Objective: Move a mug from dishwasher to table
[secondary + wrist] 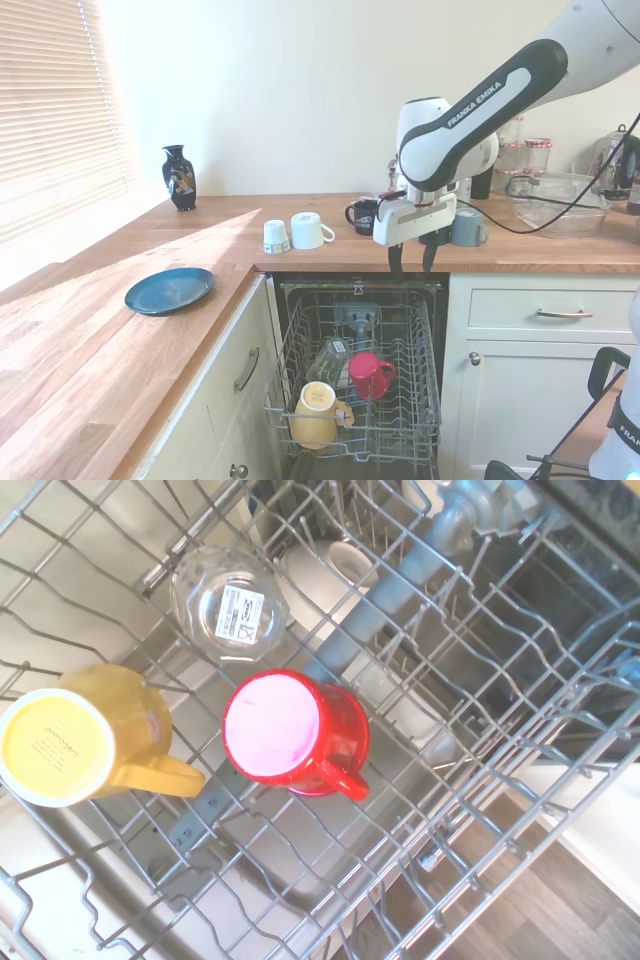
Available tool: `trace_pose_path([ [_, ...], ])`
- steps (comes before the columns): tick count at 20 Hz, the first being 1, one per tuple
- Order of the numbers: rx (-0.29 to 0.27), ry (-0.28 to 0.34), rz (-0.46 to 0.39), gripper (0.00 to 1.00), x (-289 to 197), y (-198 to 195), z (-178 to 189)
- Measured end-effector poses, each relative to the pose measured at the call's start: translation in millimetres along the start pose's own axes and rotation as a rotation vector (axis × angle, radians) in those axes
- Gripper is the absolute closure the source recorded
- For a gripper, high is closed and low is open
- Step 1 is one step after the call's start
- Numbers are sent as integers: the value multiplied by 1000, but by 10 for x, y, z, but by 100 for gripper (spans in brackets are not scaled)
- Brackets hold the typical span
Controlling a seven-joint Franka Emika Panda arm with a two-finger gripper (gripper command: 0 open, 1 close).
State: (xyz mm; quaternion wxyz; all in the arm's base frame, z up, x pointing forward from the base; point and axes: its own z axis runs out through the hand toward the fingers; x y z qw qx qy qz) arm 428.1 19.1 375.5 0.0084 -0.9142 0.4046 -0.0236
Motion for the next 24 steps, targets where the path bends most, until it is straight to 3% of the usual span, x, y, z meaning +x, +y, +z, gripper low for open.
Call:
trace_pose_path([
  [6, -8, 6, -38, 0, -84, -59, 55],
  [16, -138, 84, -291, 0, -418, -577, 662],
  [24, -177, 110, -412, 0, -232, -1017, 1218],
])
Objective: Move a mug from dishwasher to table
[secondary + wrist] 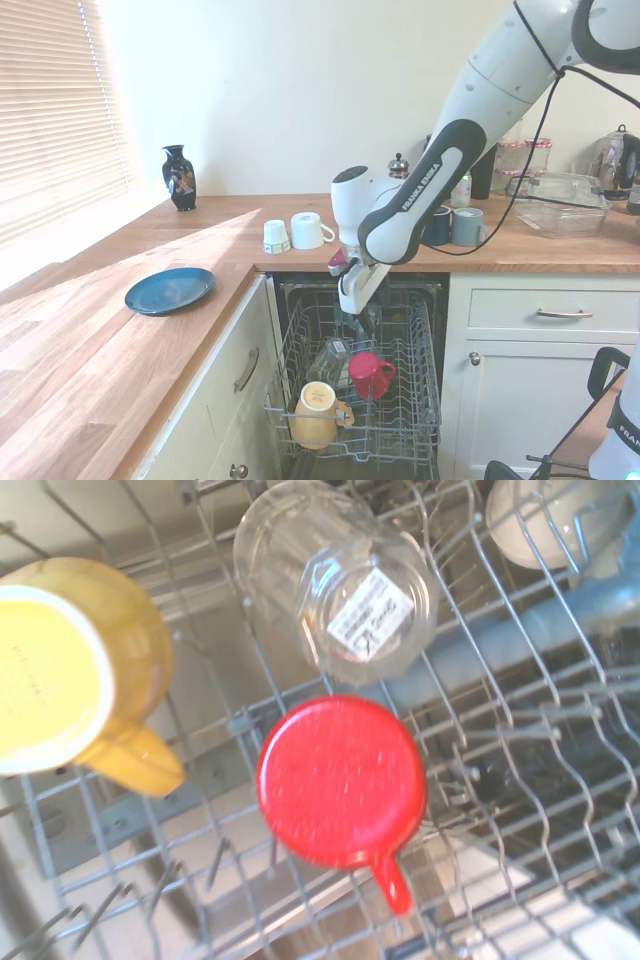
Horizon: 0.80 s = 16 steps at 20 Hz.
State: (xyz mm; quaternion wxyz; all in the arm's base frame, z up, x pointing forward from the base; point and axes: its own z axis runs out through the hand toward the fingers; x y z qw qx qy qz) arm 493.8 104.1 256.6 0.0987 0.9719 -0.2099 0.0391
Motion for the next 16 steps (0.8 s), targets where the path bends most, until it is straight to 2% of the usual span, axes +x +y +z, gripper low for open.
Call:
trace_pose_path([
  [12, -42, -8, -147, 0, 109, 21, 957],
  [16, -47, -16, -216, 0, 83, -28, 1122],
])
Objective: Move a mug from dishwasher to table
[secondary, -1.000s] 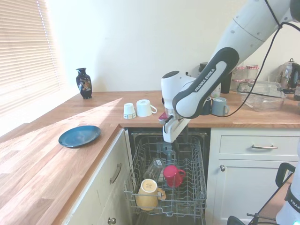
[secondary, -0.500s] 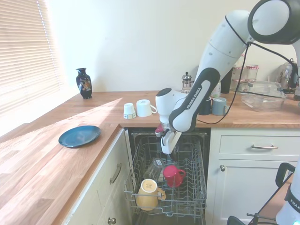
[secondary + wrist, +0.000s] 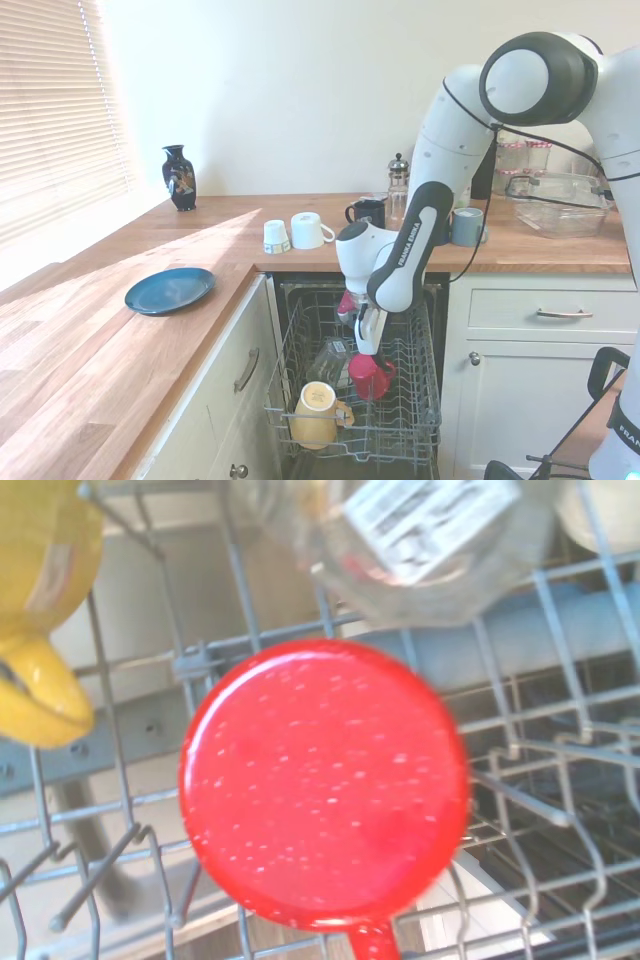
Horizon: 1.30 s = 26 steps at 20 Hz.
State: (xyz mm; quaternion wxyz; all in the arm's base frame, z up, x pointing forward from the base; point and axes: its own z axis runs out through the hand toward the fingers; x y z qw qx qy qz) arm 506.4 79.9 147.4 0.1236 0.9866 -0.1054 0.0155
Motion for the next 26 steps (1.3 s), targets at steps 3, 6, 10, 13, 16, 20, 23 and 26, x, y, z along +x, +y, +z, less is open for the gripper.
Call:
trace_pose_path([
  [3, -11, -3, -48, 0, -16, -43, 139],
  [6, -20, -12, -84, 0, -70, -70, 325],
  [10, -30, -22, -127, 0, -101, -52, 534],
  [13, -32, -17, -145, 0, -59, -49, 634],
  [16, -39, -9, -157, 0, -11, -112, 676],
  [20, -49, -3, -184, 0, -26, -247, 722],
  [23, -50, -4, -193, 0, -53, -332, 742],
  [26, -53, -8, -188, 100, -47, -393, 726],
])
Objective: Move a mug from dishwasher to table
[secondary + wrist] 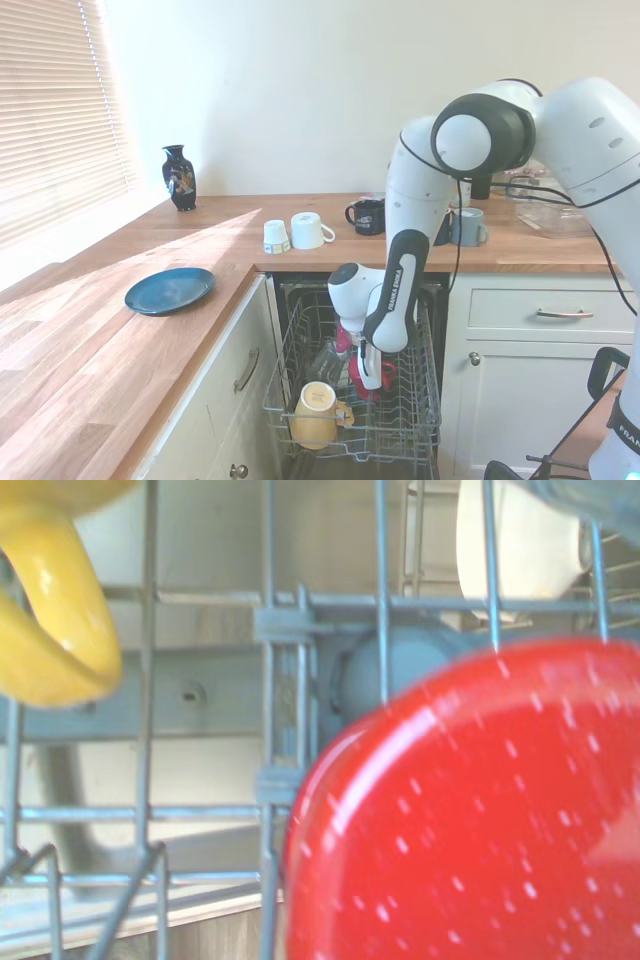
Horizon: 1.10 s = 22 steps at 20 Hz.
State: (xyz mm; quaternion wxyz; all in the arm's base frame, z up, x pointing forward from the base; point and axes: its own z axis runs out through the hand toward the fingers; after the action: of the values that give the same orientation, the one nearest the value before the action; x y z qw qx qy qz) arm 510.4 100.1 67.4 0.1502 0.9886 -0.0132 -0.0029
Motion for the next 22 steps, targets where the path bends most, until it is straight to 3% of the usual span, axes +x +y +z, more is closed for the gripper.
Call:
trace_pose_path([
  [22, -31, -46, 3, 100, 26, -40, 58],
])
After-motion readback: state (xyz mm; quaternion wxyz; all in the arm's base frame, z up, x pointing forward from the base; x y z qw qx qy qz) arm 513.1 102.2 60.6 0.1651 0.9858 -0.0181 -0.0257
